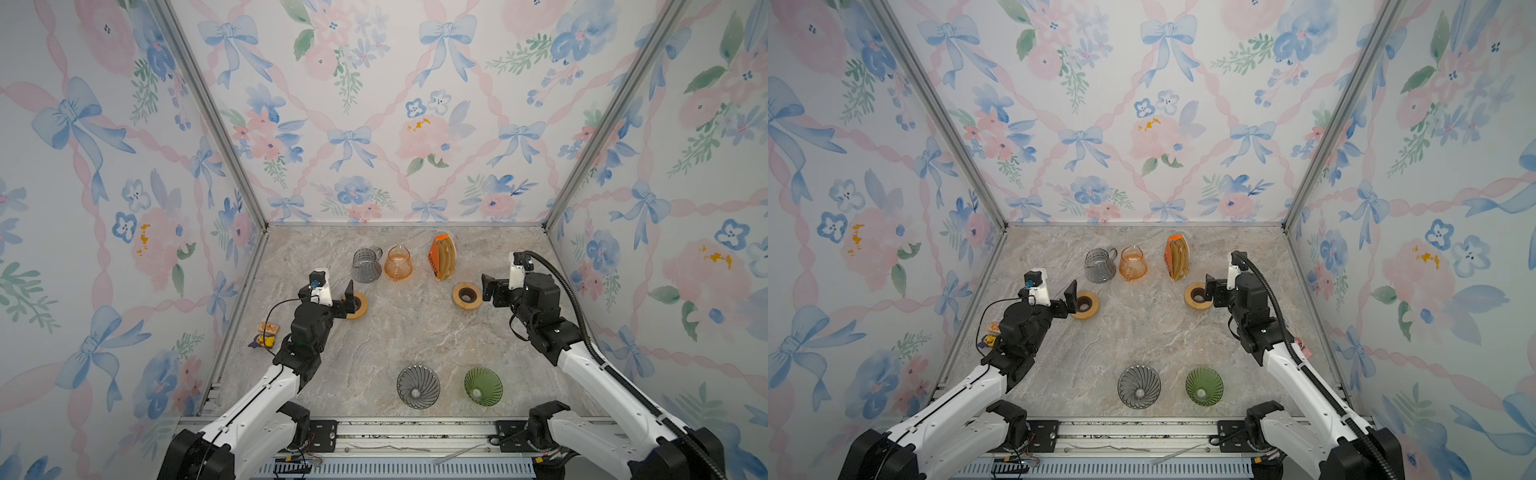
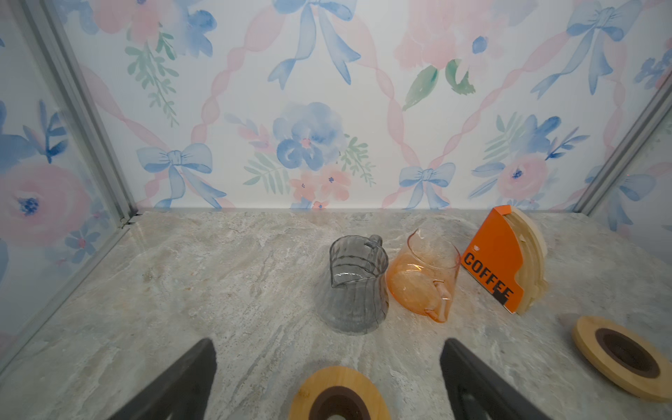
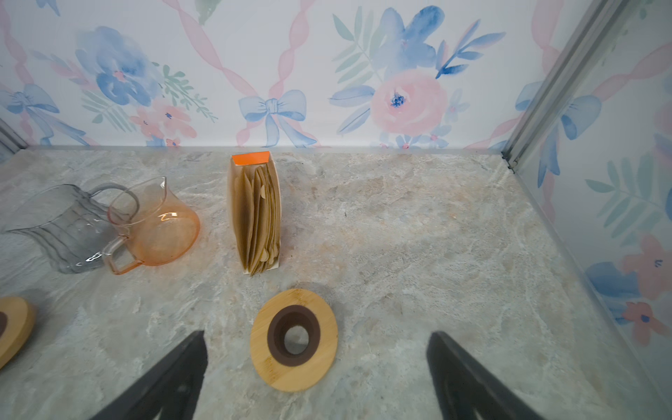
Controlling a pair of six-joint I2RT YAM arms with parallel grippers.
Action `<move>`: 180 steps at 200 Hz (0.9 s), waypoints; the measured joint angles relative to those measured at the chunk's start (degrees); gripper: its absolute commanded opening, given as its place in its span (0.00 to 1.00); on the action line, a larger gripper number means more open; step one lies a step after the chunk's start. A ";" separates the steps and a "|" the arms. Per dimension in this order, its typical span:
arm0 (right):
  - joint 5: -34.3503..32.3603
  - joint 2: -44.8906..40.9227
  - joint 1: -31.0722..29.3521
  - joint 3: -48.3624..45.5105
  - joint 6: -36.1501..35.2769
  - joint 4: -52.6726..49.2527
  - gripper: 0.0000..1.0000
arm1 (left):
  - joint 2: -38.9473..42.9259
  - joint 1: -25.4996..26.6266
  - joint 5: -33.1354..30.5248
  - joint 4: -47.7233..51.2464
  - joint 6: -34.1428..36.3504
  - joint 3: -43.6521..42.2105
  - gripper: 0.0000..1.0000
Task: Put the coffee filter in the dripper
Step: 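Reach the left gripper toward the orange glass server while the right arm lifts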
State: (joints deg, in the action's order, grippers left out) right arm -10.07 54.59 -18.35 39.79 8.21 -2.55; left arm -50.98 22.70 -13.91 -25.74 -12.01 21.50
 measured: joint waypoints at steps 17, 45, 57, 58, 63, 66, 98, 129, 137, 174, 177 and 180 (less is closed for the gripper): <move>0.59 -4.13 -0.57 0.94 1.84 -4.81 0.96 | 0.87 1.51 0.70 5.99 -3.08 1.53 0.98; 1.55 -8.96 -0.57 1.77 6.34 -11.34 0.96 | -0.28 2.91 3.04 15.23 -6.78 6.12 0.98; 2.29 -10.14 -0.57 1.77 8.44 -13.66 0.96 | -1.42 3.41 4.63 17.70 -7.87 8.09 0.98; 2.38 -10.21 -0.57 1.77 8.55 -13.79 0.96 | -1.51 3.45 4.79 17.84 -7.96 8.22 0.98; 2.82 -10.49 -0.57 1.77 9.09 -14.60 0.96 | -2.12 3.67 5.53 18.64 -8.46 9.05 0.98; 3.13 -10.67 -0.57 1.77 9.62 -15.13 0.96 | -2.54 3.89 6.01 18.99 -8.79 9.51 0.98; 5.35 -11.08 -0.57 1.77 13.05 -19.47 0.96 | -8.98 6.36 10.36 21.42 -10.86 14.49 0.98; 6.10 -11.72 -0.57 1.31 14.08 -22.32 0.96 | -16.70 10.58 9.86 22.64 -11.37 19.23 0.98; 6.27 -12.61 -0.57 0.68 14.32 -22.60 0.96 | -18.49 11.61 9.18 22.93 -11.43 20.41 0.98; 6.86 -17.05 -0.57 -1.90 15.87 -23.82 0.96 | -26.16 13.29 7.65 23.15 -11.43 26.58 0.97; 6.91 -17.18 -0.57 -1.90 15.98 -23.91 0.96 | -26.67 13.31 7.56 23.19 -11.43 27.04 0.96; 7.06 -17.25 -0.59 -1.90 16.13 -23.96 0.96 | -27.17 13.31 7.50 23.17 -11.45 27.43 0.95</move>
State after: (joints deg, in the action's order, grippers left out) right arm -3.01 37.34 -18.94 37.89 24.34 -26.50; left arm -78.15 36.01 -6.42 -2.57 -23.46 48.93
